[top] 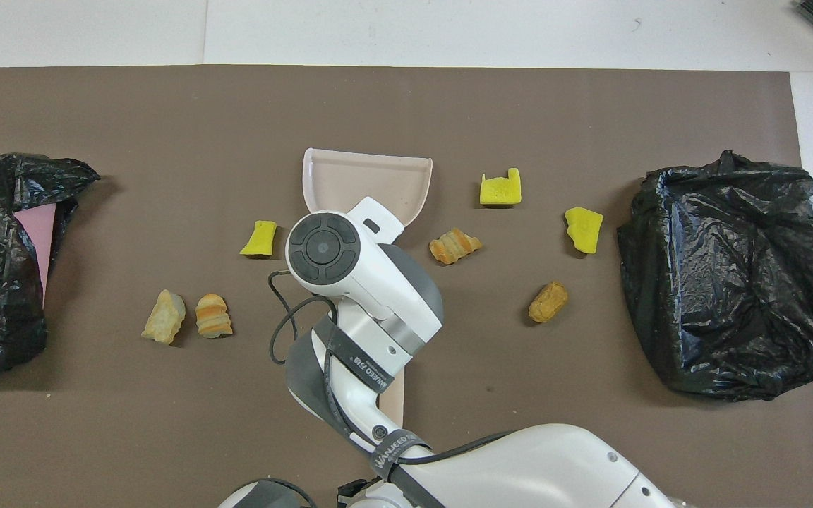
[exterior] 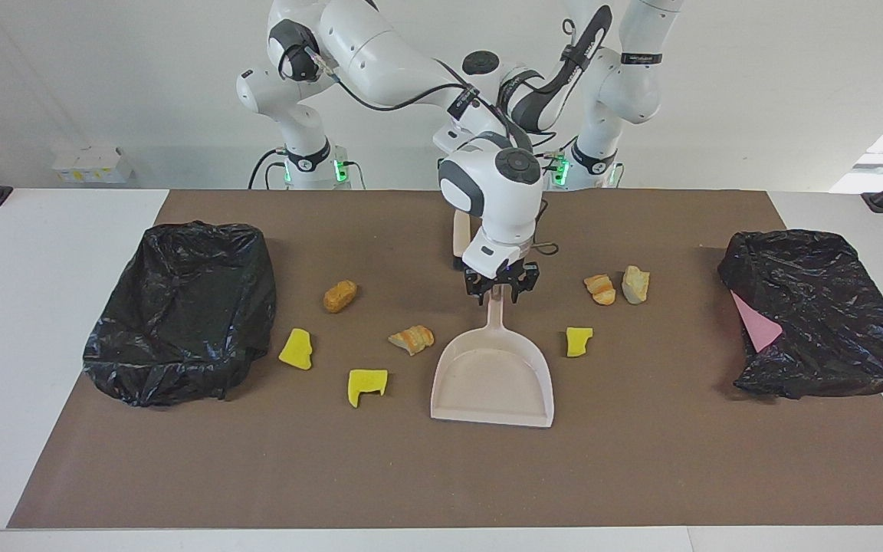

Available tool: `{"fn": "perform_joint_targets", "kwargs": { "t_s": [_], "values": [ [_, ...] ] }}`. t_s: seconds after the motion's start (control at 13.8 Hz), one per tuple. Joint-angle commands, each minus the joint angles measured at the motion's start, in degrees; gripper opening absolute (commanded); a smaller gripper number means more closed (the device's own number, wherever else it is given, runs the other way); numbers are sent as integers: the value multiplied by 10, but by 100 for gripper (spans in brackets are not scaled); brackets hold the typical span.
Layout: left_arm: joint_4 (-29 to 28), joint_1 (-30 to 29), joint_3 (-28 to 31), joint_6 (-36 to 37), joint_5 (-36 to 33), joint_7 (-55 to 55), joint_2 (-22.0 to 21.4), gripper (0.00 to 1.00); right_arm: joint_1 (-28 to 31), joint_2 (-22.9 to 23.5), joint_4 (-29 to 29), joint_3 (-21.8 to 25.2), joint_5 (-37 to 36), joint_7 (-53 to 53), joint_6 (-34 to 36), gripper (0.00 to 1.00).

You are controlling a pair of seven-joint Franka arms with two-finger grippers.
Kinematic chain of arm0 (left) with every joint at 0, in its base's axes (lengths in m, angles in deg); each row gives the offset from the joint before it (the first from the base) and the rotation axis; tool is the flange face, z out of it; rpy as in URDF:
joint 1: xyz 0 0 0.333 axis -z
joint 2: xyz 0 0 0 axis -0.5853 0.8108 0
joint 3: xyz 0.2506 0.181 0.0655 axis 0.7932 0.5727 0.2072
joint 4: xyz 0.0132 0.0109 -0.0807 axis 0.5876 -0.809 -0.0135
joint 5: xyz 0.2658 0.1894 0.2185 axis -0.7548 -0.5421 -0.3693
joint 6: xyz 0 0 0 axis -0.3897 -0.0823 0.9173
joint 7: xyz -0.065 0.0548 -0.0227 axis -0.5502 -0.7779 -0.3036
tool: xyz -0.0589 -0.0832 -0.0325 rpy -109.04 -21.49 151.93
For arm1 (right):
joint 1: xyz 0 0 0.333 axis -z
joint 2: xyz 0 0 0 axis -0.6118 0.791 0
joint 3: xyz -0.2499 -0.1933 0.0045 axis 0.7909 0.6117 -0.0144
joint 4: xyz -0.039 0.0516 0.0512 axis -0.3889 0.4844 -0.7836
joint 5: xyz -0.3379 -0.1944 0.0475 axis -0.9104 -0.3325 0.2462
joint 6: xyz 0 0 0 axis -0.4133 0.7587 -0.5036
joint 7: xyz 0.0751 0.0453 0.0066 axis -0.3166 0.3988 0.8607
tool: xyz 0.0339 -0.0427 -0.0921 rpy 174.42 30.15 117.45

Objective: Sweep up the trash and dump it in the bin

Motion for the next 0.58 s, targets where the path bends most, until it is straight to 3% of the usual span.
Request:
{"fn": "perform_joint_targets", "kwargs": {
  "t_s": [0.0, 0.22, 0.51],
  "values": [
    [-39, -22, 2, -6, 2, -1, -52, 0, 5, 0, 4, -1, 0, -16, -5, 59],
    [-71, -41, 2, 19, 0, 4, -99, 0, 8, 0, 5, -2, 0, -48, -6, 50],
    [-62, -113, 2, 78, -19, 11, -101, 0, 8, -1, 6, -2, 15, -73, -4, 32]
  ]
}}
